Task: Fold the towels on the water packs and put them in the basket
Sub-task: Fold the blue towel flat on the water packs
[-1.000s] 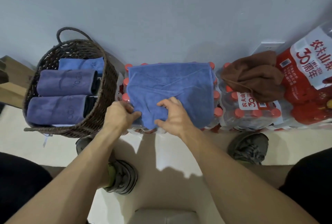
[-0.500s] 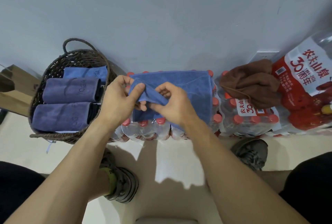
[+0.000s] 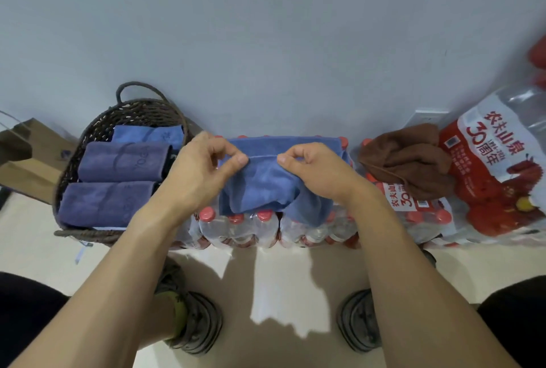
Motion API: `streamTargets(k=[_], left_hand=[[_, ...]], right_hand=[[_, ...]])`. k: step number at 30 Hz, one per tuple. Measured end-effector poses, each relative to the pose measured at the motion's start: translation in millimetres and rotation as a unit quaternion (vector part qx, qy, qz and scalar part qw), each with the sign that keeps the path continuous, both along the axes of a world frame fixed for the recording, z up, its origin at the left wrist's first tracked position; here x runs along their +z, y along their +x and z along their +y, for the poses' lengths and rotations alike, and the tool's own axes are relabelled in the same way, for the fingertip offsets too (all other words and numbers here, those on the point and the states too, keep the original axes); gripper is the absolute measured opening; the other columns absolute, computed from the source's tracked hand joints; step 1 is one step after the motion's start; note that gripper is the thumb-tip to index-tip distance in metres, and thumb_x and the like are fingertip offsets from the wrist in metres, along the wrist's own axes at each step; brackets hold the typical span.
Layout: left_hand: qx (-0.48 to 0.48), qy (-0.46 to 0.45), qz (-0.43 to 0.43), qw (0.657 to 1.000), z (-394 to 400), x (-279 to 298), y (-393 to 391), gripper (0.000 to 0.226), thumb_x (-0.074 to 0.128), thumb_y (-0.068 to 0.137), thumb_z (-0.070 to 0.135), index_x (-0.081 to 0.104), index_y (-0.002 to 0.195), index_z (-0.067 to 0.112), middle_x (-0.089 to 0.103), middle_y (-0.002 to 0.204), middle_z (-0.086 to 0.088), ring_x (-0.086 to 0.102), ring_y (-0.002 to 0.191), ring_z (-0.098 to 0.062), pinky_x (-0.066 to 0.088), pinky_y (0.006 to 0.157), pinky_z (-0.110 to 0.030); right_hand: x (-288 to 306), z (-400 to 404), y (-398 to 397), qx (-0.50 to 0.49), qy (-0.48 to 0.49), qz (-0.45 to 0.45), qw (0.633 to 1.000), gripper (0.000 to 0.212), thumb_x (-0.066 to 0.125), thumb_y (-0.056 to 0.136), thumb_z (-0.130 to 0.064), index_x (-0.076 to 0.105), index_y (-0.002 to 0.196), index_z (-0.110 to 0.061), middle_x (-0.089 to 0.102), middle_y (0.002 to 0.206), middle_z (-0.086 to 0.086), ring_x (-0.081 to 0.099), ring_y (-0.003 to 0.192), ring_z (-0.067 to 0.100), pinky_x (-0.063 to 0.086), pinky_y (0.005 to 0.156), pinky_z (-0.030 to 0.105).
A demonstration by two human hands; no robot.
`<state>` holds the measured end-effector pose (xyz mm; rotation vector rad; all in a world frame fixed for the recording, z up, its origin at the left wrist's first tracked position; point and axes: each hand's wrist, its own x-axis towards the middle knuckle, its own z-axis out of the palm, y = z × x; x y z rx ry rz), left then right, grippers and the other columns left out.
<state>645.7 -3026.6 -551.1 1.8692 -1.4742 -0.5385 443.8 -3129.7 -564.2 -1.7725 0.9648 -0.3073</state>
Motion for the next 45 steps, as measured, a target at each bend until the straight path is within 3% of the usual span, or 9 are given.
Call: streamTargets(k=[5, 12, 17, 22, 26, 32, 38, 42, 45], left_hand=[[-0.002, 0.047, 0.149, 0.988, -1, 8, -2, 0.032, 0.043, 0.101, 0.037, 0.059, 0.087, 0.013, 0.061, 0.079, 0.005, 0.054, 0.069, -0.001, 0.043, 0.068, -0.026], [0.158, 0.075, 0.488, 0.855, -7, 15, -5, 0.034, 0.054, 0.099, 0.026, 0.065, 0.097, -0.006, 0.07, 0.094, -0.02, 0.066, 0.088, -0.03, 0.057, 0.083, -0.04], [0.136, 0.141, 0.397, 0.897, -3, 14, 7, 0.035, 0.062, 0.094, 0.028, 0.064, 0.083, -0.005, 0.066, 0.082, -0.022, 0.058, 0.083, -0.029, 0.049, 0.076, -0.039], [-0.003, 0.312, 0.258, 0.914, 9, 14, 14, 0.042, 0.066, 0.089, 0.044, 0.075, 0.076, 0.006, 0.073, 0.078, -0.015, 0.068, 0.071, -0.024, 0.053, 0.07, -0.036], [-0.069, 0.372, 0.25, 0.891, 13, 18, 21, 0.027, 0.069, 0.085, 0.025, 0.072, 0.068, 0.004, 0.067, 0.071, -0.013, 0.062, 0.064, -0.021, 0.05, 0.06, -0.029], [0.048, 0.22, 0.432, 0.873, 6, 6, 36, 0.022, 0.052, 0.095, 0.003, 0.066, 0.112, -0.001, 0.067, 0.103, -0.019, 0.062, 0.089, -0.026, 0.055, 0.075, -0.034], [0.137, 0.162, 0.244, 0.946, -11, -32, 30, 0.025, 0.064, 0.094, 0.021, 0.068, 0.096, -0.004, 0.07, 0.098, -0.026, 0.065, 0.083, -0.027, 0.057, 0.086, -0.049], [0.223, 0.107, 0.182, 0.952, -30, -53, 29, 0.032, 0.065, 0.092, 0.034, 0.069, 0.088, 0.002, 0.068, 0.076, -0.008, 0.058, 0.061, -0.018, 0.053, 0.059, -0.034], [0.259, 0.045, 0.246, 0.933, -39, -63, 28, 0.024, 0.063, 0.095, 0.026, 0.067, 0.105, 0.004, 0.07, 0.077, -0.004, 0.061, 0.054, -0.009, 0.054, 0.052, -0.023]], right_hand=[[24, 7, -10, 0.034, 0.114, -0.017, 0.993, 0.039, 0.073, 0.074, -0.059, 0.059, 0.062, -0.024, 0.059, 0.057, -0.015, 0.055, 0.054, 0.001, 0.043, 0.053, 0.015], [32, -5, -49, 0.072, 0.116, 0.162, 0.977, 0.016, 0.078, 0.074, -0.009, 0.072, 0.089, -0.006, 0.073, 0.088, 0.01, 0.065, 0.081, 0.02, 0.054, 0.085, 0.045], [37, -15, -76, 0.046, 0.153, 0.23, 0.96, 0.021, 0.069, 0.082, -0.007, 0.071, 0.1, 0.003, 0.071, 0.104, 0.023, 0.065, 0.089, 0.032, 0.052, 0.09, 0.049], [34, -23, -104, -0.047, 0.294, 0.023, 0.954, 0.02, 0.068, 0.079, -0.007, 0.076, 0.096, 0.001, 0.073, 0.096, 0.022, 0.07, 0.084, 0.027, 0.06, 0.069, 0.032], [29, -31, -118, -0.068, 0.303, -0.035, 0.95, 0.045, 0.07, 0.077, -0.025, 0.07, 0.113, 0.002, 0.07, 0.113, 0.022, 0.068, 0.098, 0.027, 0.059, 0.077, 0.029], [10, -34, -108, -0.199, 0.285, -0.122, 0.93, 0.027, 0.07, 0.081, -0.032, 0.078, 0.092, -0.009, 0.075, 0.091, 0.01, 0.071, 0.081, 0.02, 0.06, 0.066, 0.029], [-16, -41, -84, -0.228, 0.227, -0.161, 0.933, 0.027, 0.05, 0.103, -0.029, 0.069, 0.09, -0.013, 0.07, 0.071, 0.0, 0.068, 0.061, 0.014, 0.055, 0.056, 0.029], [-43, -57, -68, -0.345, 0.1, -0.108, 0.927, 0.026, 0.057, 0.1, -0.024, 0.063, 0.079, -0.01, 0.054, 0.047, 0.002, 0.046, 0.039, 0.015, 0.041, 0.048, 0.029], [-60, -63, -58, -0.388, 0.129, -0.17, 0.896, 0.015, 0.057, 0.1, -0.021, 0.064, 0.107, -0.009, 0.065, 0.061, 0.0, 0.059, 0.048, 0.011, 0.049, 0.048, 0.029]])
